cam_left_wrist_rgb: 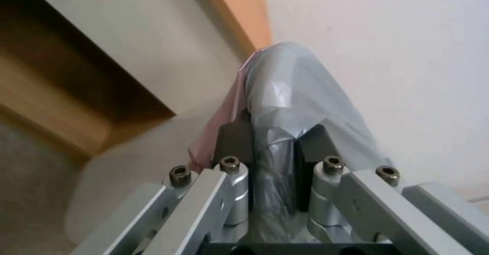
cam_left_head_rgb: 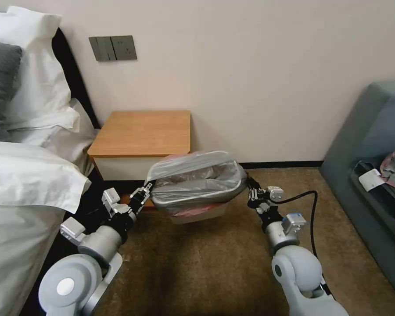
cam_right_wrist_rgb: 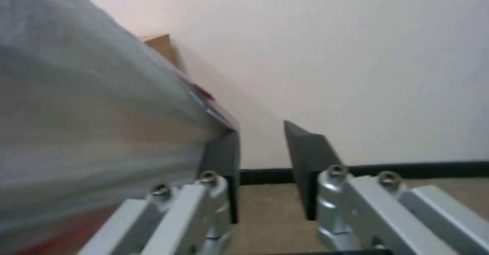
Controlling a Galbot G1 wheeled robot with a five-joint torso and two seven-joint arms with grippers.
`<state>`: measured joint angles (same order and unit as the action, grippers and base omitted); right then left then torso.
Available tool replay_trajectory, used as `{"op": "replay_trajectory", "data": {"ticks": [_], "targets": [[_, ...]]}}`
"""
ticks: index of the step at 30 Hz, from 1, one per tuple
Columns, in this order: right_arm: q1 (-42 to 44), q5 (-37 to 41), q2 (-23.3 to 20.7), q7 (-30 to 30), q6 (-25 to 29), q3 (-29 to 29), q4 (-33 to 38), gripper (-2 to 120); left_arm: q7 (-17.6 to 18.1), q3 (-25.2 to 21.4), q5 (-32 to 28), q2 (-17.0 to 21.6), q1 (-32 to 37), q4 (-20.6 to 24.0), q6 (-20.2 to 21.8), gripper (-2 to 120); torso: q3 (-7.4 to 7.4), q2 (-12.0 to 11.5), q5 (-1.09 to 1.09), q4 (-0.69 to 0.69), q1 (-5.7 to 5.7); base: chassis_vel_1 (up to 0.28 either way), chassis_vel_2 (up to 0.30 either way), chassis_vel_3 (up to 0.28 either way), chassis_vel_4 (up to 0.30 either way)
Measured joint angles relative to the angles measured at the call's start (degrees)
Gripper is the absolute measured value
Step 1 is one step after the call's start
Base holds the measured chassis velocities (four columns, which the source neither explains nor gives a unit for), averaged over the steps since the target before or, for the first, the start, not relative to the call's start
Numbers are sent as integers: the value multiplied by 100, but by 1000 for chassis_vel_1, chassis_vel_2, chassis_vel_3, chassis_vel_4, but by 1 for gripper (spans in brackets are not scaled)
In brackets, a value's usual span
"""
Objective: Pick up the garbage bag from the table and place it over the trash can.
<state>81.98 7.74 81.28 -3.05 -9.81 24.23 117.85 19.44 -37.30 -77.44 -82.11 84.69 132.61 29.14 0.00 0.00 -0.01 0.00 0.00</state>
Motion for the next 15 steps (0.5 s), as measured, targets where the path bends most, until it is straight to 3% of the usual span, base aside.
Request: {"op": "replay_trajectory", "data": {"ticks": [6,15], "targets": [[323,-159,-88,46,112,83,221,45,17,60,230,20,-74,-122,-16,12,0,0,0,0,0,0,0,0,0],[596,-146,-133,803,757,186,230,80,63,71,294,15,-151,-196,-41,11,0,0,1,0,0,0,0,0,0]]}}
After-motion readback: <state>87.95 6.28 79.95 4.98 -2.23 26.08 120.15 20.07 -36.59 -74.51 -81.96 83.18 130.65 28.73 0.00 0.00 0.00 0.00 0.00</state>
